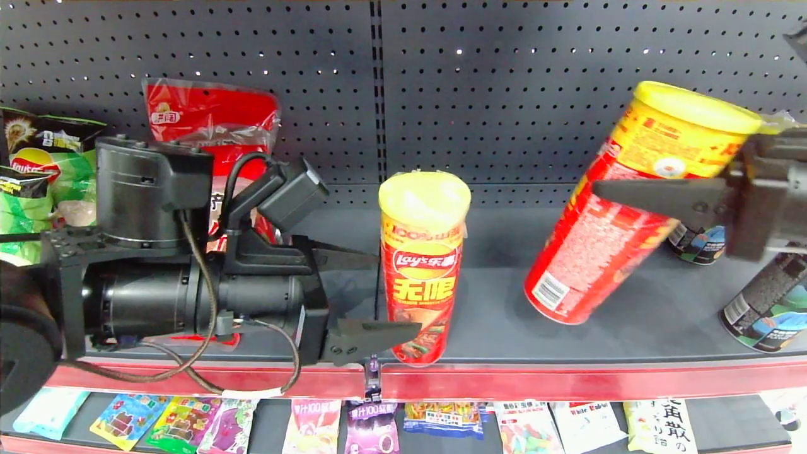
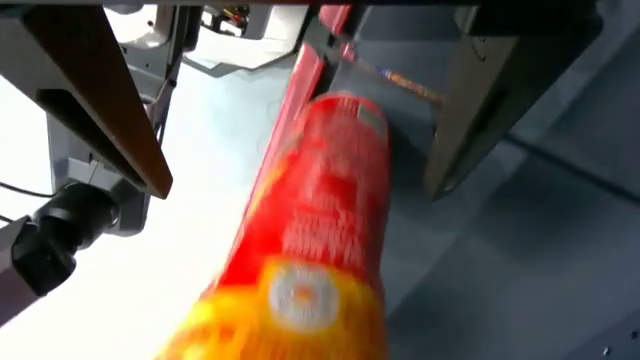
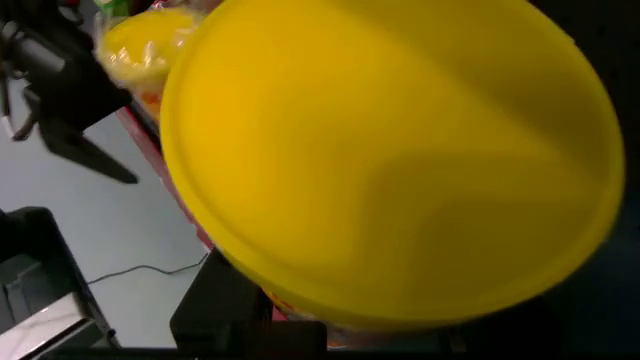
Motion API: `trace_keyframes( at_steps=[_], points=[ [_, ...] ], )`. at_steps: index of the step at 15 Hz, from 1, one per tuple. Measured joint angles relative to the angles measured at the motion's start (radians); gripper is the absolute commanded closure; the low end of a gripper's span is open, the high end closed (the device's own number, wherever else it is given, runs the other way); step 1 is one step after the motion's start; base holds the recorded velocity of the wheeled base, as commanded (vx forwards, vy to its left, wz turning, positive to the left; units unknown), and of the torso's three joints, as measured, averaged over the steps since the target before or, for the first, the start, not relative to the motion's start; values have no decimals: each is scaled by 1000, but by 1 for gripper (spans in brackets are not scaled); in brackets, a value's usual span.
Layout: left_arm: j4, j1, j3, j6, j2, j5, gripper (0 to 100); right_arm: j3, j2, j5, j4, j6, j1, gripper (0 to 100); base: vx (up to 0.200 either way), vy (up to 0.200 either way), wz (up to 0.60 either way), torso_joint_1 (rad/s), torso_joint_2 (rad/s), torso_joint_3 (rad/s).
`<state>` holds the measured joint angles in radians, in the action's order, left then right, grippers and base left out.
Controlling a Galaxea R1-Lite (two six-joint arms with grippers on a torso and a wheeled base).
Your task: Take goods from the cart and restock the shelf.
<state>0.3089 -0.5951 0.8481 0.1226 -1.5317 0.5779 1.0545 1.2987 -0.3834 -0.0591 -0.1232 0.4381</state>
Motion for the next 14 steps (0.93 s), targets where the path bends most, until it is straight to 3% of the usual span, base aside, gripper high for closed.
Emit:
trace_keyframes(
  at_steps=[4,8,14],
  points=[
    [0,66,-110,0,88,4,0,162,204,-1,-1,-23,1,100,0,0,0,0,0,0],
    [-1,171,-213,-1,180,8,0,325,383,-4,-1,-60,20,100,0,0,0,0,0,0],
    [-1,270,-246,-3,241,7,0,580,609,-3,10,-67,64,100,0,0,0,0,0,0]
  ],
)
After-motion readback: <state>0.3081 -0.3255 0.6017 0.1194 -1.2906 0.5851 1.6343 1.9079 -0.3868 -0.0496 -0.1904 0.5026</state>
